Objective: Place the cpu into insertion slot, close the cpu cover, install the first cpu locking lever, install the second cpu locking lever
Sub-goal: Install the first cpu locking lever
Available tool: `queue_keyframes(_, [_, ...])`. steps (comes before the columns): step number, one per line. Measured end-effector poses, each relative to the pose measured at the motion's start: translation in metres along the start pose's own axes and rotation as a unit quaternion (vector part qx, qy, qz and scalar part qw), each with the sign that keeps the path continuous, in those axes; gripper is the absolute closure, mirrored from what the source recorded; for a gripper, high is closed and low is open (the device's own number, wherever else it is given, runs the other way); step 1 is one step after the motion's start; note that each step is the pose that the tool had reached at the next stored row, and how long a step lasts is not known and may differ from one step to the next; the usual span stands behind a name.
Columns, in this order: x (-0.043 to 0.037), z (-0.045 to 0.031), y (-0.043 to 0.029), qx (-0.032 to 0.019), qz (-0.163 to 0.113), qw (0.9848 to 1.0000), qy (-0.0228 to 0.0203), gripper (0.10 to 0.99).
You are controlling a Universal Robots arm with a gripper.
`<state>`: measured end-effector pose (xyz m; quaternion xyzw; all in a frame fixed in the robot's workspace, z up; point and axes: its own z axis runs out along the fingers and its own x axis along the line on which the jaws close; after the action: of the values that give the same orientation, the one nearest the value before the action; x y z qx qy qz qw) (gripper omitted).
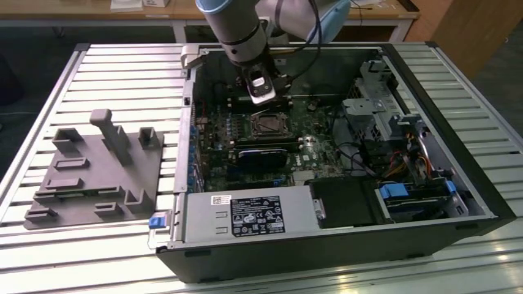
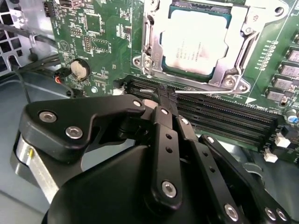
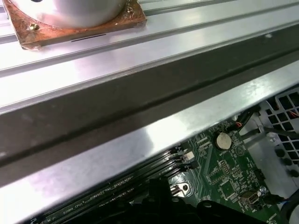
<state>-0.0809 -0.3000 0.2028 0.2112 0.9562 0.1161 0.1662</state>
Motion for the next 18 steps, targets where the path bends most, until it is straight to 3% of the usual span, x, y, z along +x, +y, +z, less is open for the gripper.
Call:
queue_keyframes(7, [0.0044, 0.0018, -0.0025, -0.0038, -0.001, 1.0000, -0.0072, 0.980])
queue_keyframes(18, [0.0066, 0.0042, -0.0021, -0.0050, -0.002, 0.9999, -0.0096, 0.980])
